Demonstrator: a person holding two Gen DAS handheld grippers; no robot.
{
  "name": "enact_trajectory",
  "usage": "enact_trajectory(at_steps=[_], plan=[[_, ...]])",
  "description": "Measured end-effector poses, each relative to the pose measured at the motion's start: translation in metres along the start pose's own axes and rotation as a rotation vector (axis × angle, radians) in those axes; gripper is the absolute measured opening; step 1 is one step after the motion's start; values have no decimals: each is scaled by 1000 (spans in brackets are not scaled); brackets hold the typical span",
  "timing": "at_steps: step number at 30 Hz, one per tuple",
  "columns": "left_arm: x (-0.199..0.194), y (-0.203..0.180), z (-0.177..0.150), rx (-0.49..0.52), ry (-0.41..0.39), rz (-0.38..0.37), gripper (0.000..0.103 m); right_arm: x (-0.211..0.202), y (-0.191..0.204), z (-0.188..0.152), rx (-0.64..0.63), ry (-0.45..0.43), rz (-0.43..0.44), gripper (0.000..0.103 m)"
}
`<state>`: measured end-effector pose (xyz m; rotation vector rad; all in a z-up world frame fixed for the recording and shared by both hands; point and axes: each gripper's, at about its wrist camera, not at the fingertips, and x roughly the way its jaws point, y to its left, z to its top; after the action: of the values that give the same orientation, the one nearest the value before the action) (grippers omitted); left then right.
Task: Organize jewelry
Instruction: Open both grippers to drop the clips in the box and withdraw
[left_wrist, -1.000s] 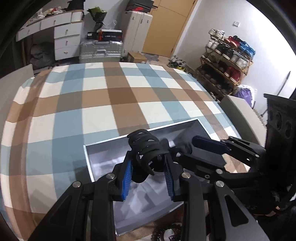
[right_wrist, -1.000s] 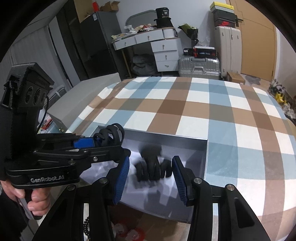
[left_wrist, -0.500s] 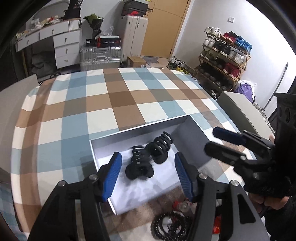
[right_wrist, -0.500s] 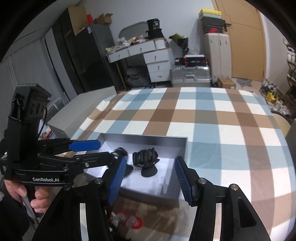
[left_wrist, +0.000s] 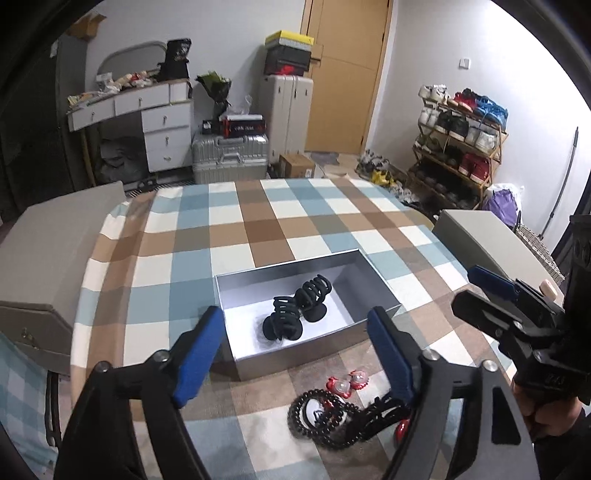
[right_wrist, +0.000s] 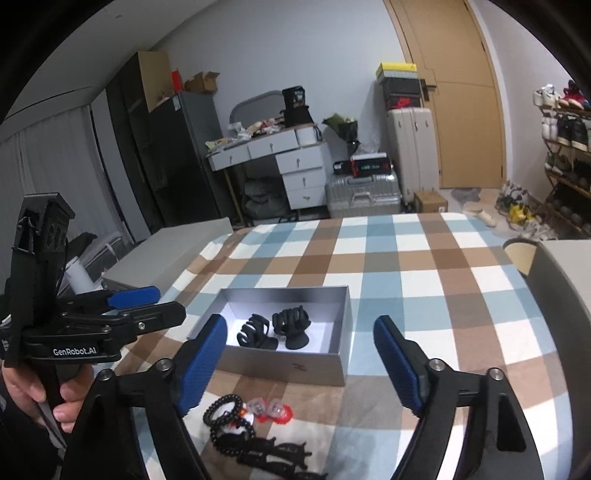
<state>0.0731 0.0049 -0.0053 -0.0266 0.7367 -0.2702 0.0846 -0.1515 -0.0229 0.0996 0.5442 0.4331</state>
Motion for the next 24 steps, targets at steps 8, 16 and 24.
enact_trajectory(at_steps=[8, 16, 24], plan=[[-18, -8, -22, -18, -60, 41, 99, -28, 5, -23, 1, -22, 20, 102], [-23, -15, -53, -50, -55, 18, 102, -39, 15, -65, -53, 65, 0, 103], [-10, -1, -101, -150, 54, -30, 102, -33, 12, -111, -72, 156, -28, 103]])
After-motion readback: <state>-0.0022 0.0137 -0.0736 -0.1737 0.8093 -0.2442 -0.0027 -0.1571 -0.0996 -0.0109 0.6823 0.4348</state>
